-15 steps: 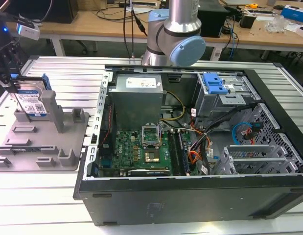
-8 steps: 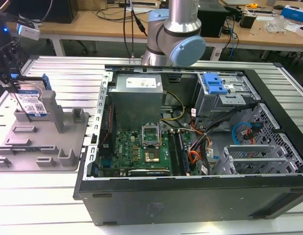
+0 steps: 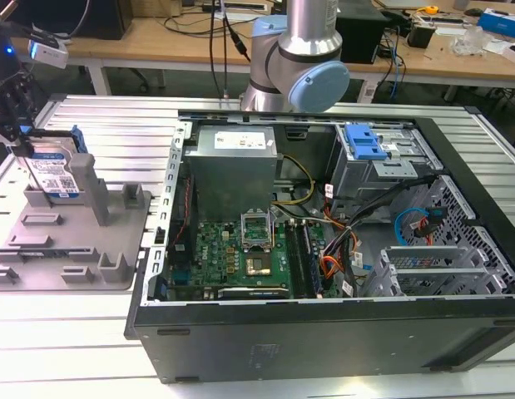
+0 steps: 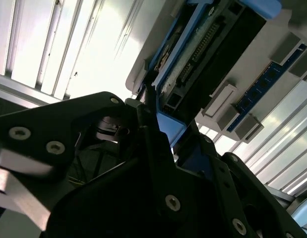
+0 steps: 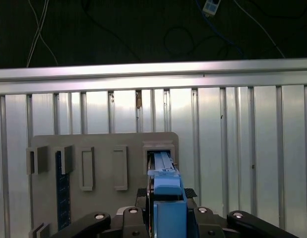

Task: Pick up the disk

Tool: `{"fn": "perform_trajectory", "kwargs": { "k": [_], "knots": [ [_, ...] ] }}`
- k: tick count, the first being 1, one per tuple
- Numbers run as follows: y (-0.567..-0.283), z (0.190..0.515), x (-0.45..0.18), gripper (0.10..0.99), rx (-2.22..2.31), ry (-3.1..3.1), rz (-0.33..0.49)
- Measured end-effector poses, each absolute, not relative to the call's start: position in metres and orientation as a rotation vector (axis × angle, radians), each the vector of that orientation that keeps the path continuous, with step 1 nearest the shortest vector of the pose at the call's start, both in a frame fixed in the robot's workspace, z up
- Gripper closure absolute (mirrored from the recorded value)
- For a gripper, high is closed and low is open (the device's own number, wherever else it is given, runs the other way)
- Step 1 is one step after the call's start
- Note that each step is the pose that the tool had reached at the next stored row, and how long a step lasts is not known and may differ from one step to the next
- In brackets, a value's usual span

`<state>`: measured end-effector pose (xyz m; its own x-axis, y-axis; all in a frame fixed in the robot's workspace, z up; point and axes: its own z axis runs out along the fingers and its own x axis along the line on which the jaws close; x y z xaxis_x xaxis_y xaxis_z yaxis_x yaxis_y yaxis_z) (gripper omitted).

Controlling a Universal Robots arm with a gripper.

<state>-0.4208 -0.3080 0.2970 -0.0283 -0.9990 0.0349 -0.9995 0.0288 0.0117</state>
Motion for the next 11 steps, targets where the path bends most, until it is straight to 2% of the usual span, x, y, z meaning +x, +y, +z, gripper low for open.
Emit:
{"fn": "perform_trajectory", "kwargs": {
  "k": [11],
  "knots": [
    [-0.3086, 0.3067, -0.4208, 0.718, 2.166, -2.229, 0.025]
  ]
}}
